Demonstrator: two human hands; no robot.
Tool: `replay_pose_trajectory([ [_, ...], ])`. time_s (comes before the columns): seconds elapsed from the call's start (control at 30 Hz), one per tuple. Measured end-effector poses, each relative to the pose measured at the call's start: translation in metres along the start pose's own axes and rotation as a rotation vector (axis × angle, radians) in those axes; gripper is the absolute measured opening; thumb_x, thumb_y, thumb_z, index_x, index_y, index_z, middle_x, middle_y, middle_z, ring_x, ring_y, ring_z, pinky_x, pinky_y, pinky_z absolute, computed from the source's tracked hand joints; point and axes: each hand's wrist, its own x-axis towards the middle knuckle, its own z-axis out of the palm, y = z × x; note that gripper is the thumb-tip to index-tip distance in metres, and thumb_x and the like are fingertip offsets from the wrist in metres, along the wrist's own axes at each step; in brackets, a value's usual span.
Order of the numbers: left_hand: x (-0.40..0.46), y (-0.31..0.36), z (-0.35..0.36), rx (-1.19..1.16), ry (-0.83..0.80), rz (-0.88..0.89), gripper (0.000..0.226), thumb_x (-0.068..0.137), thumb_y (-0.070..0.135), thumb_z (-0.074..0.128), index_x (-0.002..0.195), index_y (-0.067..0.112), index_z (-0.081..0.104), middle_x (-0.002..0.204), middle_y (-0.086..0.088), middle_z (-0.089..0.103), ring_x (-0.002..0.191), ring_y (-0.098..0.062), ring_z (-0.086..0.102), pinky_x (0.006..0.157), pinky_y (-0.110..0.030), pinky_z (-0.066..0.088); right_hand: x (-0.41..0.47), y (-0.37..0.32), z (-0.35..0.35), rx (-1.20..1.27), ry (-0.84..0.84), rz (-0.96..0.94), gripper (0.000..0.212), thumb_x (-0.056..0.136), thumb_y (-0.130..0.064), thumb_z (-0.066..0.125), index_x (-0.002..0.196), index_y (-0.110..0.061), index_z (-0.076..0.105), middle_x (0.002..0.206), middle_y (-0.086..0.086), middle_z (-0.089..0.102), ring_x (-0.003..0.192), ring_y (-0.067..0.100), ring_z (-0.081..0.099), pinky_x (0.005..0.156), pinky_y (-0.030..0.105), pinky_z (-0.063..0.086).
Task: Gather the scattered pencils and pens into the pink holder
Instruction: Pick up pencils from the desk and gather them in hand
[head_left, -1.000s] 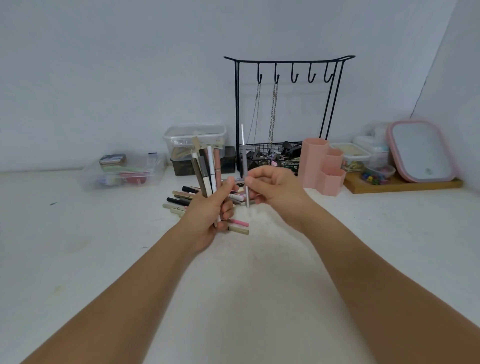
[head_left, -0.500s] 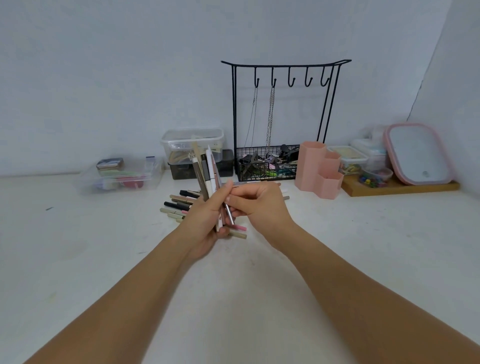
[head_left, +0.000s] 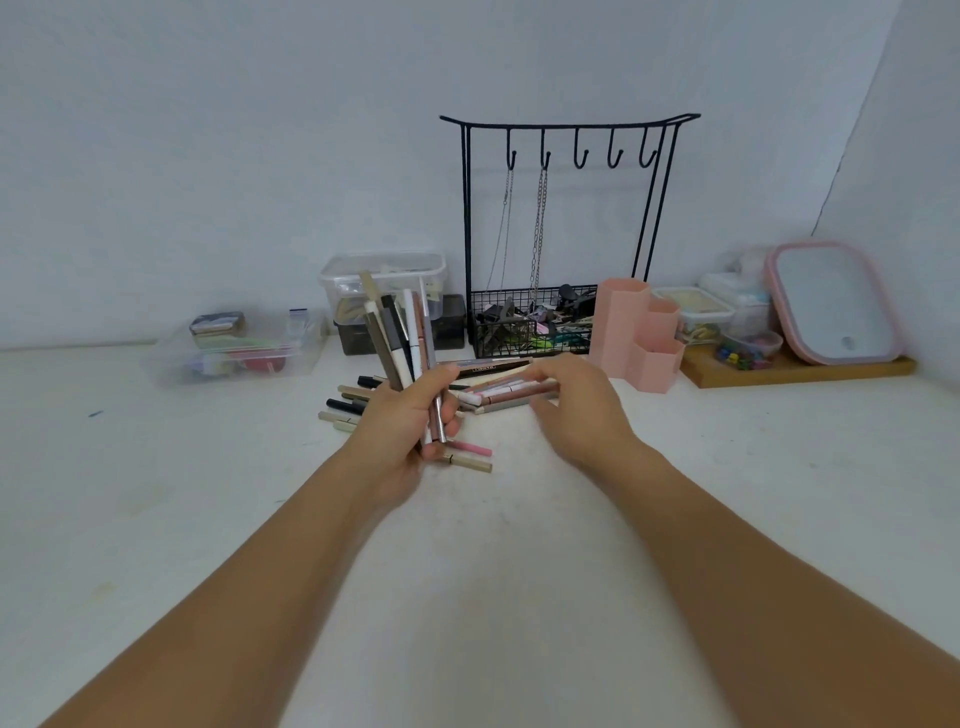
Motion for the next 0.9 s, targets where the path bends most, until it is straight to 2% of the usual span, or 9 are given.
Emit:
replay_pose_trajectory([
  [0.1,-0.001,0.000,0.001,0.009,0.006,-0.024,0.025,0.094,0.020,0.069,0.076,0.016,0.053,0.053,-0.002,0.046,0.041,-0.011,0.042,0.033,-0.018,0.024,0.005,0.016,0.002,-0.112,-0.095,0.003,0.021,0.091,-0.012,0.065,0.109,-0.023,0.070,0.114,0.002,0.068,0.107,0.025,0.058,0.093,0.039,0.049],
  [0.23,-0.003,-0.001,0.002,0.032,0.012,-0.041,0.026,0.094,0.025,0.069,0.077,0.018,0.052,0.056,-0.002,0.049,0.048,-0.014,0.046,0.036,-0.020,0.031,0.011,0.016,0.004,-0.170,-0.130,-0.038,0.017,0.094,-0.015,0.063,0.107,-0.022,0.071,0.112,0.002,0.065,0.105,0.026,0.056,0.092,0.042,0.050],
  [0.43,-0.002,0.000,0.003,0.031,0.038,-0.041,0.028,0.094,0.031,0.071,0.078,0.017,0.053,0.058,-0.004,0.050,0.049,-0.015,0.047,0.038,-0.023,0.039,0.011,0.019,-0.009,-0.221,-0.169,-0.046,0.011,0.094,-0.014,0.064,0.094,-0.018,0.074,0.095,-0.003,0.060,0.092,0.022,0.060,0.078,0.033,0.048],
  [0.53,-0.003,0.001,0.003,0.019,0.050,-0.043,0.027,0.093,0.032,0.072,0.084,0.018,0.050,0.056,-0.003,0.047,0.046,-0.014,0.044,0.036,-0.021,0.031,0.010,0.011,-0.014,-0.007,-0.083,-0.027,0.009,0.097,-0.014,0.061,0.092,-0.016,0.069,0.091,-0.002,0.064,0.081,0.015,0.058,0.072,0.034,0.047],
  [0.6,-0.003,0.003,0.003,0.007,0.072,-0.048,0.028,0.092,0.032,0.073,0.086,0.018,0.049,0.055,-0.001,0.046,0.044,-0.012,0.041,0.034,-0.019,0.025,0.010,-0.004,-0.021,0.220,-0.061,-0.013,0.007,0.099,-0.013,0.059,0.095,-0.014,0.065,0.084,-0.006,0.060,0.071,0.007,0.052,0.063,0.023,0.042],
  [0.67,-0.004,0.004,0.001,0.014,0.092,-0.049,0.031,0.091,0.035,0.074,0.083,0.019,0.049,0.055,0.001,0.044,0.045,-0.011,0.039,0.034,-0.018,0.023,0.009,-0.021,-0.027,0.484,-0.095,0.027,0.007,0.100,-0.011,0.057,0.098,-0.011,0.064,0.082,-0.002,0.060,0.068,0.011,0.054,0.057,0.017,0.045],
  [0.77,-0.005,0.003,0.002,0.016,0.064,-0.027,0.031,0.089,0.039,0.074,0.080,0.019,0.053,0.056,0.001,0.043,0.046,-0.010,0.039,0.034,-0.018,0.023,0.001,-0.041,-0.028,0.812,-0.214,0.083,0.007,0.100,-0.009,0.057,0.097,-0.010,0.064,0.081,0.004,0.067,0.068,0.013,0.064,0.059,0.021,0.053],
  [0.9,-0.009,0.001,0.007,0.035,-0.011,-0.015,0.031,0.091,0.042,0.072,0.076,0.018,0.059,0.057,-0.002,0.044,0.045,-0.011,0.041,0.037,-0.018,0.026,-0.008,-0.055,-0.020,0.982,-0.279,0.093,0.003,0.098,-0.008,0.060,0.097,-0.008,0.063,0.083,0.008,0.068,0.067,0.018,0.064,0.060,0.027,0.058],
])
